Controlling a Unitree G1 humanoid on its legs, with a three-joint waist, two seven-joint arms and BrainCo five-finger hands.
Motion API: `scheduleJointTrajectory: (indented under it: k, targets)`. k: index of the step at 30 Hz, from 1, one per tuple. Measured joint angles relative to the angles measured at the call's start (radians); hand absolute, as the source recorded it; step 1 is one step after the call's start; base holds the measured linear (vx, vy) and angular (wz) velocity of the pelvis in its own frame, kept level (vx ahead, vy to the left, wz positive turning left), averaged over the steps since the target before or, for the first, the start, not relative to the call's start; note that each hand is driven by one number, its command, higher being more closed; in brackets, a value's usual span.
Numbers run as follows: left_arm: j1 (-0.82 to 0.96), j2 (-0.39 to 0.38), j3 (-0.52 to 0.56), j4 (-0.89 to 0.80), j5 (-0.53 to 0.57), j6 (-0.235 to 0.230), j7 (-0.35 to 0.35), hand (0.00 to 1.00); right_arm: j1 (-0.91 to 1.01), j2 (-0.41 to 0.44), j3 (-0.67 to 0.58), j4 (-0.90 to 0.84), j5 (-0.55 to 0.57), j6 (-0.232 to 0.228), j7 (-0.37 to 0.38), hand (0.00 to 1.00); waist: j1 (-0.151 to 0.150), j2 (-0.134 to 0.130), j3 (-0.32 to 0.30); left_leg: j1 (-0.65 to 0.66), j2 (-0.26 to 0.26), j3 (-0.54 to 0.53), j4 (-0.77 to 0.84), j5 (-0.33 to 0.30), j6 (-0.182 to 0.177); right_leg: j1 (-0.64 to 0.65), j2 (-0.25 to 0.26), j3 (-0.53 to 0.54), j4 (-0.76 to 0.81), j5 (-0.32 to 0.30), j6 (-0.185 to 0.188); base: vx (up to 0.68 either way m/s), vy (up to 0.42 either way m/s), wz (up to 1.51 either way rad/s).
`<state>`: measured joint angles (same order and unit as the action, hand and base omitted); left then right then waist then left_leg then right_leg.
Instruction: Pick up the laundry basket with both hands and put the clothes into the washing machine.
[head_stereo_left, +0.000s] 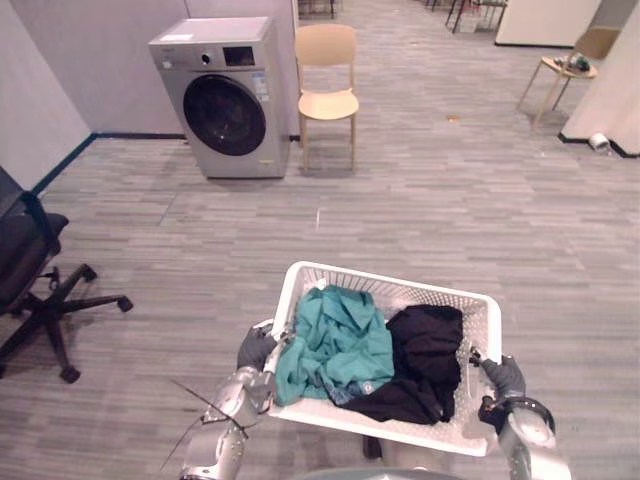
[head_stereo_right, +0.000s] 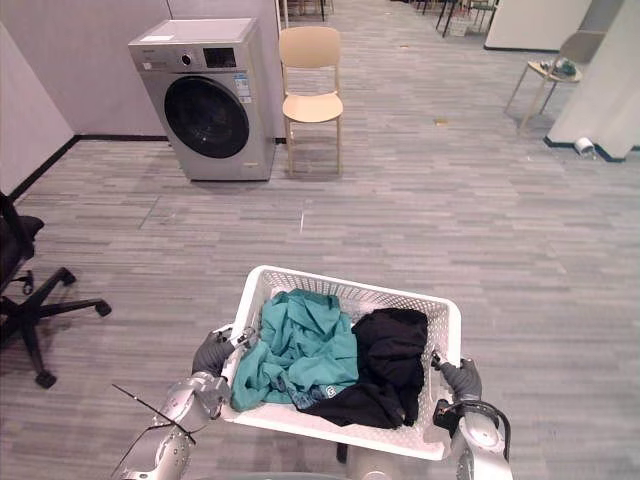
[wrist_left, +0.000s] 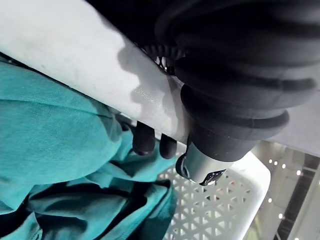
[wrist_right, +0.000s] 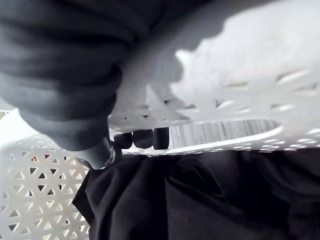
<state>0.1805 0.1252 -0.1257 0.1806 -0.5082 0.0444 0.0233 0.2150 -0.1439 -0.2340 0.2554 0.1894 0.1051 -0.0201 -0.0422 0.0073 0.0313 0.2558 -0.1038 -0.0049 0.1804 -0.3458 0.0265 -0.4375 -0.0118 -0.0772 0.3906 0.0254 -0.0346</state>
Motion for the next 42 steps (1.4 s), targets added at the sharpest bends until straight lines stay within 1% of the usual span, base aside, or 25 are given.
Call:
scheduleJointTrajectory:
  k: [1,3,4,5,7,11,13,15,17,18,19,20,21,23,26,28,29,30,32,33,36,37,38,40,42]
  targets:
    - [0.0,-0.017,0.003,0.022,0.001,0.003,0.001,1.0,0.007,-0.011,0.0,0.005,0.0,0.005,0.0,1.0,0.005,0.024,-0.007,-0.024,0.033,-0.022,0.122,-0.003,-0.006,0.027,0.017,-0.024,0.026,-0.003,-0.025,0.78,-0.061,0.37]
    - [0.004,-0.034,0.016,0.021,0.001,0.01,-0.001,1.0,0.018,-0.036,0.012,-0.017,0.001,0.005,0.0,1.0,0.004,0.056,0.009,-0.159,0.057,-0.008,0.498,0.097,-0.104,0.099,0.032,-0.057,0.043,-0.081,-0.047,0.82,-0.049,0.19]
    - [0.018,-0.046,0.025,0.02,0.0,0.01,-0.002,1.0,0.019,-0.041,0.024,-0.02,0.001,0.005,0.0,1.0,0.011,0.063,0.014,-0.238,0.074,0.01,0.676,0.263,-0.134,0.155,0.04,-0.046,0.031,-0.117,-0.051,0.73,-0.023,-0.23]
    - [0.041,-0.054,0.027,0.006,-0.002,0.01,-0.005,1.0,0.031,-0.05,0.032,-0.04,0.002,0.006,0.0,1.0,0.034,0.075,0.027,-0.316,0.113,0.034,0.879,0.337,-0.121,0.241,0.062,-0.022,0.005,-0.163,-0.051,0.69,0.019,-0.41]
    - [0.066,-0.062,0.028,-0.016,-0.003,0.01,-0.009,1.0,0.037,-0.057,0.032,-0.046,0.002,0.007,0.0,1.0,0.059,0.087,0.036,-0.427,0.144,0.04,1.034,0.271,-0.068,0.353,0.077,0.007,-0.021,-0.229,-0.053,0.66,0.059,-0.45]
    - [0.081,-0.065,0.033,-0.036,-0.012,0.01,-0.019,1.0,0.034,-0.068,0.038,-0.071,0.002,0.017,-0.002,1.0,0.115,0.063,0.035,-0.634,0.166,0.101,0.653,0.131,-0.043,0.525,-0.002,0.074,-0.109,-0.335,-0.009,0.62,0.145,-0.34]
    - [0.083,-0.07,0.038,-0.058,-0.013,0.01,-0.02,1.0,0.027,-0.072,0.037,-0.085,0.005,0.018,-0.003,1.0,0.117,0.053,0.032,-0.646,0.152,0.101,0.295,0.155,-0.066,0.593,-0.051,0.073,-0.141,-0.377,0.034,0.69,0.245,-0.01]
    - [0.083,-0.068,0.039,-0.062,-0.01,0.011,-0.019,1.0,0.017,-0.071,0.035,-0.078,0.005,0.018,-0.004,1.0,0.133,0.022,0.013,-0.645,0.108,0.127,0.241,0.292,-0.055,0.651,-0.114,0.086,-0.161,-0.416,0.071,0.87,0.337,-0.09]
    - [0.072,-0.07,0.039,-0.061,-0.007,0.018,-0.005,1.0,0.008,-0.071,0.019,-0.07,0.002,0.021,-0.003,1.0,0.13,-0.008,-0.005,-0.649,0.052,0.184,0.388,0.23,0.081,0.643,-0.195,0.149,-0.012,-0.363,0.153,0.88,0.342,0.12]
    - [0.068,-0.068,0.039,-0.062,-0.007,0.019,-0.002,1.0,0.005,-0.065,0.015,-0.066,-0.004,0.021,-0.002,1.0,0.137,-0.015,0.001,-0.66,0.049,0.196,0.476,0.226,0.087,0.624,-0.199,0.179,0.087,-0.327,0.166,0.71,0.377,-0.05]
    - [0.077,-0.052,0.034,-0.063,-0.008,0.016,0.0,1.0,0.012,-0.054,0.021,-0.055,-0.008,0.018,0.001,1.0,0.143,-0.041,0.001,-0.622,0.004,0.187,0.44,0.198,0.056,0.53,-0.204,0.22,0.363,-0.197,0.19,0.5,0.327,-0.16]
    - [0.083,-0.038,0.022,-0.063,-0.01,0.012,0.001,1.0,0.007,-0.047,0.028,-0.035,-0.008,0.012,0.002,1.0,0.132,-0.057,-0.007,-0.498,-0.058,0.161,0.278,0.135,0.107,0.402,-0.22,0.221,0.667,-0.07,0.153,0.47,0.31,0.07]
    - [0.069,-0.033,0.021,-0.052,-0.009,0.012,0.005,1.0,0.0,-0.032,0.025,-0.017,-0.011,0.011,0.002,1.0,0.112,-0.086,-0.008,-0.463,-0.093,0.153,0.263,0.134,0.107,0.35,-0.241,0.227,0.775,-0.069,0.119,0.52,0.19,0.48]
    - [0.047,-0.038,0.006,-0.027,-0.008,0.021,0.011,1.0,-0.007,-0.041,0.008,0.008,-0.013,0.013,0.002,1.0,0.077,-0.041,0.012,-0.292,-0.123,0.098,0.158,0.123,0.122,0.171,-0.207,0.175,0.927,-0.153,0.052,0.77,0.193,0.5]
    - [0.021,-0.026,-0.001,-0.022,-0.007,0.023,0.011,1.0,0.0,-0.026,-0.006,0.001,-0.012,0.014,0.002,1.0,0.035,0.012,0.036,-0.127,-0.1,0.009,0.066,0.123,0.118,0.038,-0.155,0.064,0.762,-0.275,0.075,0.6,0.114,0.45]
    - [-0.003,-0.02,-0.004,-0.011,-0.007,0.024,0.01,1.0,0.008,-0.014,-0.027,-0.019,-0.01,0.014,0.002,1.0,0.026,0.008,0.046,-0.04,-0.089,-0.023,0.042,0.098,0.074,-0.011,-0.14,-0.005,0.529,-0.286,0.069,0.66,0.024,0.49]
    - [-0.013,-0.021,-0.006,-0.004,-0.008,0.024,0.007,1.0,0.012,-0.01,-0.036,-0.029,-0.01,0.014,0.001,1.0,0.03,0.009,0.046,-0.002,-0.078,-0.029,0.033,0.084,0.049,-0.024,-0.122,-0.03,0.373,-0.26,0.059,0.81,-0.022,0.51]
    - [-0.012,-0.013,-0.016,-0.003,-0.008,0.012,-0.002,1.0,0.018,-0.006,-0.038,-0.037,-0.01,0.013,0.001,1.0,0.026,-0.01,0.025,0.047,-0.073,-0.071,0.024,0.066,0.019,-0.021,-0.072,-0.02,0.024,-0.12,0.045,0.83,-0.051,0.58]
    - [-0.013,-0.021,-0.024,0.018,-0.009,0.008,-0.003,1.0,0.024,-0.011,-0.04,-0.032,-0.01,0.014,0.001,1.0,0.01,-0.012,0.007,0.09,-0.051,-0.132,0.042,0.047,-0.012,-0.014,-0.032,0.019,-0.006,0.061,-0.013,0.83,-0.124,0.6]
    - [-0.017,-0.057,-0.019,0.042,-0.008,0.011,0.005,1.0,0.016,-0.038,-0.043,-0.032,-0.014,0.023,0.002,1.0,0.011,0.047,-0.003,0.097,-0.001,-0.136,0.087,0.055,-0.025,-0.008,-0.008,-0.026,0.049,0.011,-0.039,0.79,-0.11,0.43]
    - [-0.041,-0.083,0.006,0.07,-0.008,0.017,0.0,1.0,0.009,-0.071,-0.032,-0.038,-0.008,0.026,0.004,1.0,-0.026,0.007,0.04,0.066,-0.062,-0.123,0.264,0.349,-0.055,-0.02,-0.093,-0.08,0.311,-0.114,-0.117,0.67,-0.134,0.35]
    - [-0.019,-0.099,0.002,0.078,-0.007,0.02,-0.007,1.0,0.031,-0.078,-0.027,-0.041,-0.004,0.026,0.004,1.0,-0.021,0.045,0.01,0.015,-0.041,-0.094,0.433,0.476,-0.13,0.074,-0.043,-0.092,0.137,-0.083,-0.093,0.54,-0.207,0.19]
    - [-0.008,-0.107,0.0,0.071,-0.007,0.012,-0.015,1.0,0.024,-0.087,-0.029,-0.042,-0.003,0.023,0.004,1.0,-0.025,0.083,0.011,-0.086,0.032,-0.016,0.684,0.465,-0.13,0.17,0.002,-0.078,0.076,-0.178,-0.05,0.54,-0.152,-0.12]
    - [-0.026,-0.1,0.008,0.065,-0.008,0.01,-0.019,1.0,0.006,-0.089,-0.023,-0.04,0.001,0.024,0.004,1.0,0.019,0.12,0.022,-0.253,0.131,0.034,0.942,0.346,-0.08,0.255,0.077,-0.052,0.04,-0.227,-0.082,0.61,-0.027,-0.52]
    - [-0.018,-0.079,0.016,0.065,-0.009,0.01,-0.018,1.0,0.006,-0.075,-0.006,-0.04,0.001,0.028,0.002,1.0,0.06,0.082,0.044,-0.391,0.163,0.066,0.992,0.216,-0.041,0.362,0.065,-0.022,0.002,-0.264,-0.077,0.62,0.03,-0.45]
